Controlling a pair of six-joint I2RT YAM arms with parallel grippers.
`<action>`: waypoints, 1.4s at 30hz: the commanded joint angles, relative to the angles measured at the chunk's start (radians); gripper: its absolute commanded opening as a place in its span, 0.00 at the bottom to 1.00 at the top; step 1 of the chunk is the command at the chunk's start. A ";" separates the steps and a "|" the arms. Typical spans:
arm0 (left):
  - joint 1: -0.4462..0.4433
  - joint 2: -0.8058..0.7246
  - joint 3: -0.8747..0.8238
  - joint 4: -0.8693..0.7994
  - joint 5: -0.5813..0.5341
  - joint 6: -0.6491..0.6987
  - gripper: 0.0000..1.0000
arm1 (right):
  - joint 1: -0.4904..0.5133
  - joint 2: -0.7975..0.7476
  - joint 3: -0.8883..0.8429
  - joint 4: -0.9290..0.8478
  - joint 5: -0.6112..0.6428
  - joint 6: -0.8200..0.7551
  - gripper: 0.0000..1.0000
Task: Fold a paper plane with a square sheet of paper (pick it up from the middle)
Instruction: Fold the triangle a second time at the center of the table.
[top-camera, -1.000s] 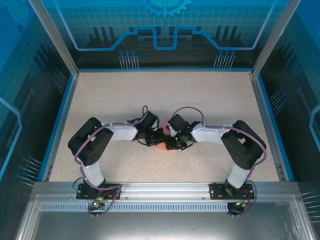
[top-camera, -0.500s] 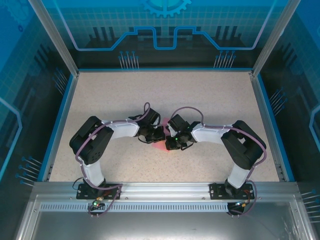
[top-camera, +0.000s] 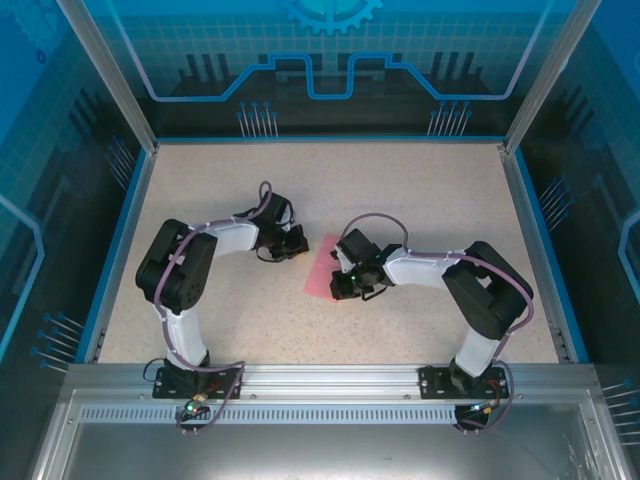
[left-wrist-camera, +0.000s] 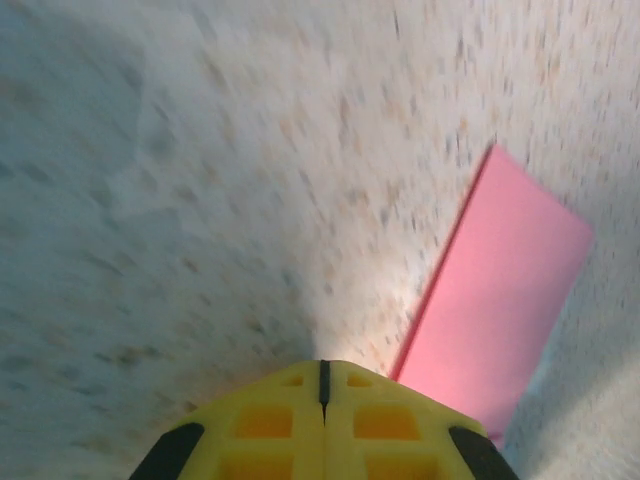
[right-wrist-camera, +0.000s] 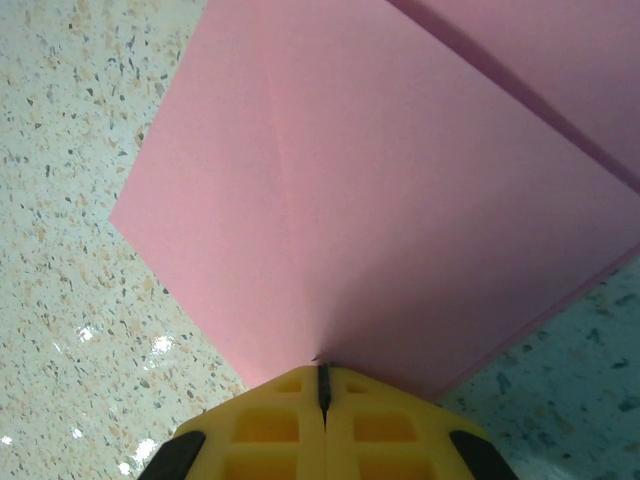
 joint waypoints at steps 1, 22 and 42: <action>0.007 -0.017 0.045 -0.058 -0.040 0.048 0.06 | -0.001 0.040 -0.050 -0.182 0.027 -0.010 0.00; -0.058 -0.416 -0.242 0.026 -0.024 -0.165 0.99 | -0.224 -0.050 0.083 -0.089 -0.166 -0.076 0.54; -0.147 -0.308 -0.333 0.255 0.148 -0.355 0.94 | -0.258 0.076 0.108 -0.038 -0.265 -0.092 0.13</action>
